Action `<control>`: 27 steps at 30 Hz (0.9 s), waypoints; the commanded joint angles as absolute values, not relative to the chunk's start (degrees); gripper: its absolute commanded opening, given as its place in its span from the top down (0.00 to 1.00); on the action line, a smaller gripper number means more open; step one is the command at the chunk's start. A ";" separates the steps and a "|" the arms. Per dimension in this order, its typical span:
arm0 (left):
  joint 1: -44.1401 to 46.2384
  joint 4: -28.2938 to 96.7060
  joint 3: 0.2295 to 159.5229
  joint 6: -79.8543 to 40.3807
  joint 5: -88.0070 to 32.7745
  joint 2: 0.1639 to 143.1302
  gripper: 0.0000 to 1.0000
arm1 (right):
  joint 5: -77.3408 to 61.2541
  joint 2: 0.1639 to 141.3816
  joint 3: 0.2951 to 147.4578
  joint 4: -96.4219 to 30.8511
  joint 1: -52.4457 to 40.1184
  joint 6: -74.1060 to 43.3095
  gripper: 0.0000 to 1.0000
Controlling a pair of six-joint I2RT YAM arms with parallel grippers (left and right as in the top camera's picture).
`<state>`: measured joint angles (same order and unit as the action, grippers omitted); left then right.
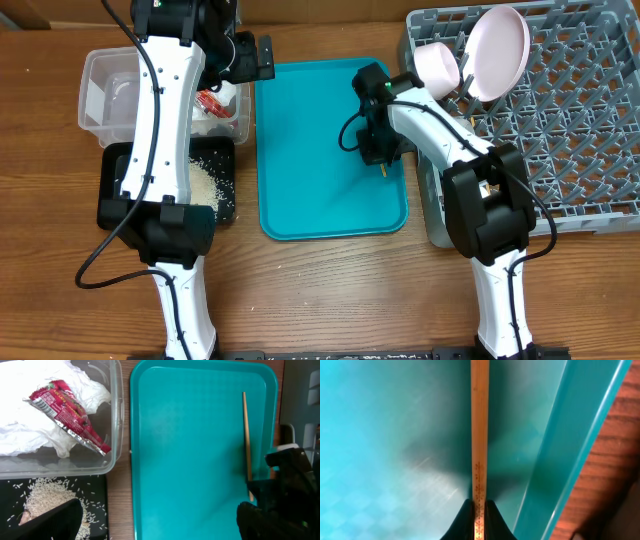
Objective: Sort waste into correct bins and load items into the dishwasher
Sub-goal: 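Grasp the second wooden chopstick on the teal tray with the right gripper, then carry the chopstick into the rack and release it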
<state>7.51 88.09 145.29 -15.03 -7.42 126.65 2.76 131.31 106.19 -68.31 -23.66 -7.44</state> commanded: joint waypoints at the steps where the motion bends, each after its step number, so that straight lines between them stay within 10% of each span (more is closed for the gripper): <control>1: 7.92 88.03 146.36 -15.03 -7.05 126.23 0.00 | 1.48 129.51 116.07 -72.79 -23.51 -6.94 0.96; 11: 7.90 88.03 146.36 -15.00 -7.03 126.23 0.00 | 9.23 116.84 139.52 -96.07 -17.02 -5.74 0.96; 27: 7.92 88.01 146.36 -15.03 -7.05 126.23 0.00 | 7.35 112.25 117.84 -97.06 0.54 -0.99 0.96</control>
